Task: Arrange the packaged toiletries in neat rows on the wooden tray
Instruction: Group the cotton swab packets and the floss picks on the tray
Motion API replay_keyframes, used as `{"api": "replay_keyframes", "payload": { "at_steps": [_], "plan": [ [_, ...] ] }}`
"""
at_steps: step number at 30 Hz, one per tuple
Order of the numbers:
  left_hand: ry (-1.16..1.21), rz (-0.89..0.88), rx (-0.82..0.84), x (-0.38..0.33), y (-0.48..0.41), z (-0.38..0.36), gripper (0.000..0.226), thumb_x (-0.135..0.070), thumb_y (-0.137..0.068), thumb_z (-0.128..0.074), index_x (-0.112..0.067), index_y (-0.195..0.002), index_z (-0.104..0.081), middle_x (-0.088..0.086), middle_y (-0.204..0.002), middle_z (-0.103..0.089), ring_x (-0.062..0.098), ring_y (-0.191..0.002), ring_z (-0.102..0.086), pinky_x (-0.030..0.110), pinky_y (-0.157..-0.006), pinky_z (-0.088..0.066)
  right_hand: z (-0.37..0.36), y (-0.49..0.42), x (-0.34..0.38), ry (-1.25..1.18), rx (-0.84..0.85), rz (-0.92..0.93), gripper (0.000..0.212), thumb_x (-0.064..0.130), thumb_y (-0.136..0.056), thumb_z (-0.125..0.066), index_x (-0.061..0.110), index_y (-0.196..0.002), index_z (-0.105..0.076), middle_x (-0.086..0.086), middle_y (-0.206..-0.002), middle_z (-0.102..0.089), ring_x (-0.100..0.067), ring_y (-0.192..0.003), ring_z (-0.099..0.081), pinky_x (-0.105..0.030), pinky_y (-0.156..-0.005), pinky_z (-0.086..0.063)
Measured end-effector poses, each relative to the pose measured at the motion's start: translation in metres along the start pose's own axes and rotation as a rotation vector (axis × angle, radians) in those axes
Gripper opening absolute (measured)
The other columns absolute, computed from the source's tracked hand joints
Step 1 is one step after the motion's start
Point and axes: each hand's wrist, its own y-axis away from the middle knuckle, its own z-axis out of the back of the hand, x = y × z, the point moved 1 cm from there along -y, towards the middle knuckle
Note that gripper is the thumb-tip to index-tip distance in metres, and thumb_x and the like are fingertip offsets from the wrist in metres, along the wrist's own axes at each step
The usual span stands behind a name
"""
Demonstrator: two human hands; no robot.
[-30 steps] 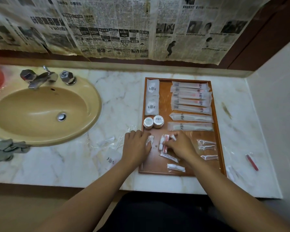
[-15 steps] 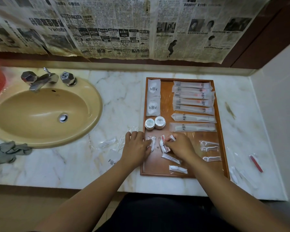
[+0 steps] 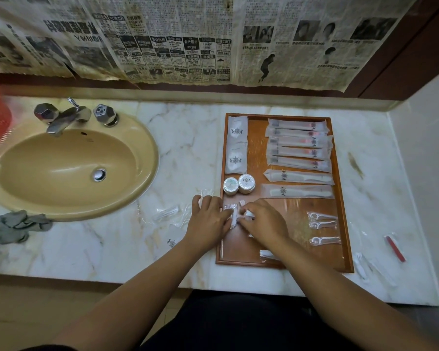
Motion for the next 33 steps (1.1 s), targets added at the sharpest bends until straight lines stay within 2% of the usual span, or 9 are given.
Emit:
{"api": "replay_keyframes", "payload": {
  "at_steps": [3, 5, 7, 10, 15, 22, 27, 30, 33],
  "plan": [
    [0.003, 0.019, -0.002, 0.000, 0.001, -0.001, 0.018, -0.040, -0.091, -0.062, -0.027, -0.092, -0.074, 0.004, -0.101, -0.060, 0.030, -0.097, -0.053, 0.054, -0.101, -0.032, 0.007, 0.003, -0.001, -0.131, -0.025, 0.020, 0.029, 0.038, -0.088, -0.072, 0.036, -0.118, -0.069, 0.012, -0.116, -0.069, -0.014, -0.104, -0.064, -0.033, -0.084, -0.055],
    [0.009, 0.033, -0.002, 0.000, 0.001, -0.001, 0.019, -0.040, -0.089, -0.062, -0.027, -0.094, -0.074, 0.004, -0.102, -0.060, 0.029, -0.099, -0.053, 0.054, -0.101, -0.032, 0.011, 0.004, -0.007, -0.075, -0.070, 0.038, 0.027, 0.037, -0.089, -0.071, 0.037, -0.116, -0.068, 0.014, -0.117, -0.067, -0.013, -0.101, -0.064, -0.033, -0.080, -0.055],
    [0.021, 0.050, -0.001, 0.000, 0.001, -0.001, 0.020, -0.041, -0.088, -0.062, -0.027, -0.096, -0.074, 0.004, -0.103, -0.060, 0.030, -0.099, -0.053, 0.054, -0.100, -0.032, 0.011, 0.004, -0.009, 0.014, -0.021, 0.058, 0.028, 0.042, -0.089, -0.071, 0.038, -0.117, -0.069, 0.014, -0.117, -0.060, -0.012, -0.099, -0.062, -0.031, -0.077, -0.053],
    [0.030, 0.076, 0.012, 0.000, 0.001, -0.001, 0.020, -0.041, -0.085, -0.066, -0.028, -0.097, -0.074, 0.005, -0.102, -0.060, 0.032, -0.098, -0.054, 0.053, -0.099, -0.032, 0.006, 0.003, -0.009, 0.036, 0.105, 0.090, 0.037, 0.049, -0.087, -0.073, 0.037, -0.122, -0.071, 0.011, -0.114, -0.058, -0.012, -0.100, -0.060, -0.029, -0.079, -0.050],
    [0.031, 0.115, 0.035, -0.001, 0.000, 0.002, 0.019, -0.039, -0.082, -0.068, -0.029, -0.097, -0.074, 0.004, -0.100, -0.059, 0.031, -0.096, -0.055, 0.052, -0.097, -0.033, 0.003, 0.003, -0.003, 0.117, 0.107, 0.127, 0.038, 0.046, -0.089, -0.067, 0.037, -0.126, -0.066, 0.010, -0.118, -0.063, -0.016, -0.107, -0.062, -0.033, -0.084, -0.052],
    [0.041, 0.120, 0.060, 0.000, -0.001, 0.001, 0.023, -0.043, -0.083, -0.066, -0.030, -0.101, -0.074, 0.004, -0.103, -0.060, 0.031, -0.099, -0.055, 0.052, -0.099, -0.031, 0.002, -0.001, -0.003, 0.353, -0.048, 0.120, 0.043, 0.054, -0.089, -0.065, 0.034, -0.126, -0.061, 0.002, -0.112, -0.065, -0.025, -0.101, -0.066, -0.035, -0.079, -0.050],
    [0.047, 0.122, 0.062, 0.000, 0.000, -0.003, 0.025, -0.045, -0.084, -0.063, -0.031, -0.103, -0.073, 0.003, -0.105, -0.060, 0.031, -0.101, -0.055, 0.051, -0.100, -0.031, 0.001, -0.003, -0.007, 0.287, 0.065, 0.138, 0.051, 0.052, -0.093, -0.064, 0.042, -0.142, -0.054, 0.003, -0.119, -0.058, -0.023, -0.101, -0.064, -0.034, -0.080, -0.052],
    [0.055, 0.122, 0.046, 0.001, 0.000, -0.004, 0.026, -0.046, -0.086, -0.060, -0.032, -0.105, -0.072, 0.003, -0.106, -0.059, 0.030, -0.102, -0.055, 0.051, -0.100, -0.031, 0.002, -0.003, -0.009, 0.252, 0.091, 0.141, 0.052, 0.051, -0.093, -0.065, 0.044, -0.143, -0.052, 0.005, -0.118, -0.057, -0.021, -0.099, -0.064, -0.033, -0.080, -0.054],
    [0.070, 0.124, 0.031, 0.000, -0.001, -0.005, 0.024, -0.045, -0.086, -0.065, -0.033, -0.106, -0.072, 0.003, -0.106, -0.059, 0.030, -0.101, -0.055, 0.051, -0.100, -0.030, 0.006, 0.000, -0.007, 0.105, 0.102, 0.123, 0.054, 0.049, -0.091, -0.068, 0.043, -0.142, -0.050, 0.009, -0.126, -0.056, -0.014, -0.109, -0.061, -0.033, -0.087, -0.054]
  ]
}}
